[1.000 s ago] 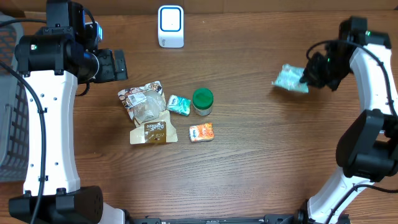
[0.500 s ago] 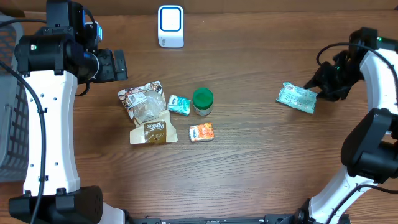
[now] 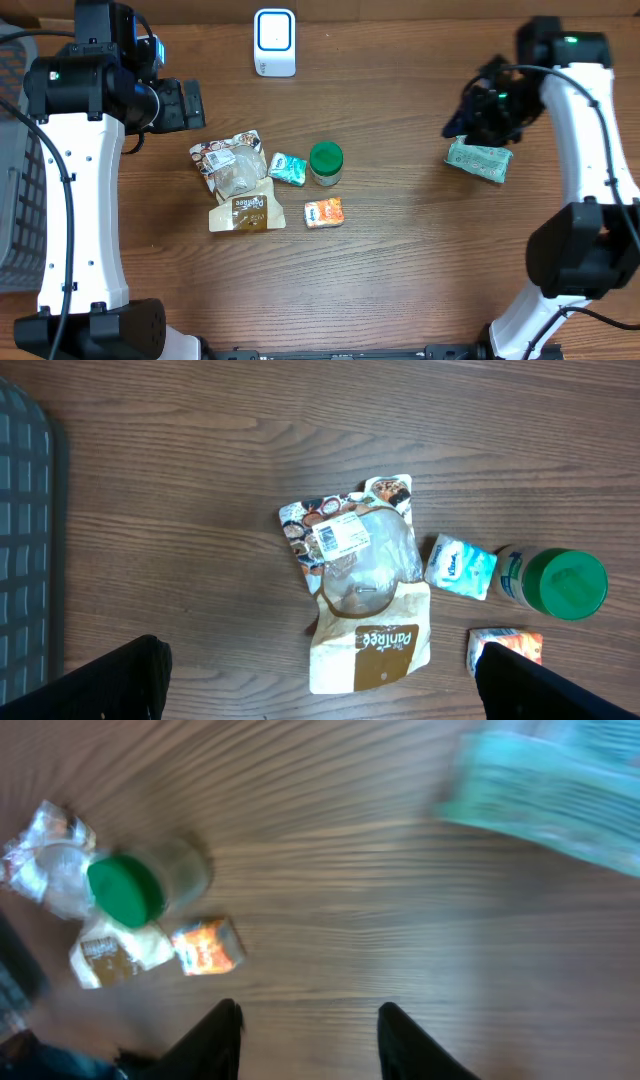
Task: Scan the item barcode
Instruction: 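Move the right gripper left over the orange snack packet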
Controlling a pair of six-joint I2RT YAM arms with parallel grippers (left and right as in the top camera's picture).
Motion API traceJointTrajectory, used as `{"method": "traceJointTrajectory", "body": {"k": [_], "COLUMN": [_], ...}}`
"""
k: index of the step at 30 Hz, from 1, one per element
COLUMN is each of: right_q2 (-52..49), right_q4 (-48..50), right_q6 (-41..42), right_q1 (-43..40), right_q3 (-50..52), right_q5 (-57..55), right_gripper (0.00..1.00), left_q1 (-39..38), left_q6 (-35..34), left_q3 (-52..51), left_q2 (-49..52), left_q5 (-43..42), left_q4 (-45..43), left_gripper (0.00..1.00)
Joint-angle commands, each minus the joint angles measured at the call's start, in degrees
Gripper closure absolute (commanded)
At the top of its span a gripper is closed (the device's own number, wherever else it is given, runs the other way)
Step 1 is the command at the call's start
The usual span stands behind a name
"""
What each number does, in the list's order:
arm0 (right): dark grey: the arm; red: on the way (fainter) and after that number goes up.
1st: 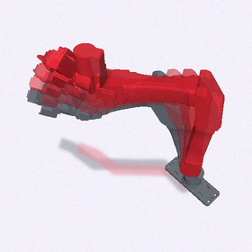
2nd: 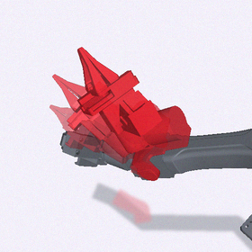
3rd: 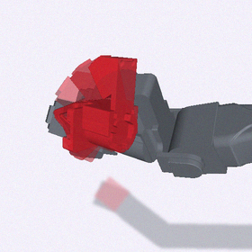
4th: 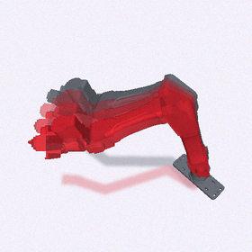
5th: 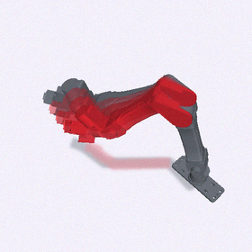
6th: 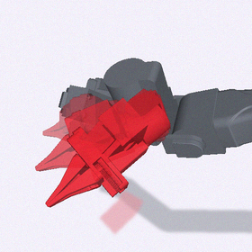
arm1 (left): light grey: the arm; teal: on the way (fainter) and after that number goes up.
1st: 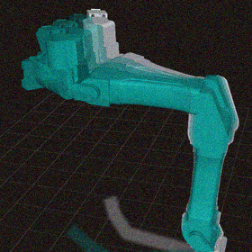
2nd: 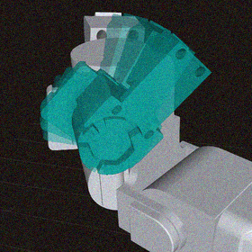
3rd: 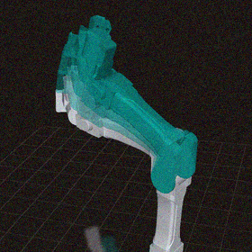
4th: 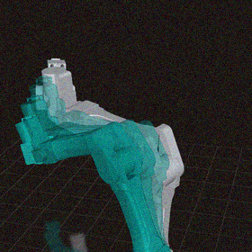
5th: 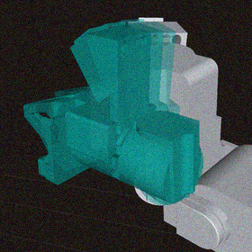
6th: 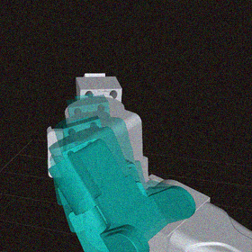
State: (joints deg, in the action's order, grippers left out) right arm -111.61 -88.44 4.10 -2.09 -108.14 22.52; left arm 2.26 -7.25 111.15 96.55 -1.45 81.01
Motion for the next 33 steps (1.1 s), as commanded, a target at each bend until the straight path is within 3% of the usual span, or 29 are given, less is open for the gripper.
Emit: {"method": "traceJointTrajectory", "body": {"k": [1, 11, 16, 22, 29, 33], "right_q2": [1.27, 8.28, 9.53, 9.49, 9.38, 9.38], "right_q4": [1.42, 7.76, 9.4, 15.72, 32.61, 46.64], "right_q6": [-0.33, 7.34, 16.28, 20.55, 26.47, 26.62], "right_q1": [5.79, 16.39, 25.79, 37.46, 45.44, 47.54], "right_q3": [-0.57, -0.59, -0.09, 7.19, 22.14, 32.22], "right_q5": [1.6, -0.26, -9.75, -11.17, -15.63, -15.63], "right_gripper": [0.68, 0.68, 0.68, 0.71, 0.88, 0.92], "left_q1": [-0.04, -0.04, -0.04, -0.04, -0.04, -0.04], "left_q6": [1.05, 1.05, 1.05, 1.05, 1.05, 1.05], "left_q3": [0.76, 0.76, 0.76, 0.76, 0.76, 0.76], "left_q2": [0.15, 0.15, 0.15, 0.15, 0.15, 0.15], "left_q5": [0.17, 0.17, 0.17, 0.15, 0.17, 0.15], "left_q4": [-0.04, -0.04, -0.04, -0.04, -0.02, -0.04], "left_gripper": [0.01, 0.0, 0.01, 0.0, 0.01, 0.01]}}
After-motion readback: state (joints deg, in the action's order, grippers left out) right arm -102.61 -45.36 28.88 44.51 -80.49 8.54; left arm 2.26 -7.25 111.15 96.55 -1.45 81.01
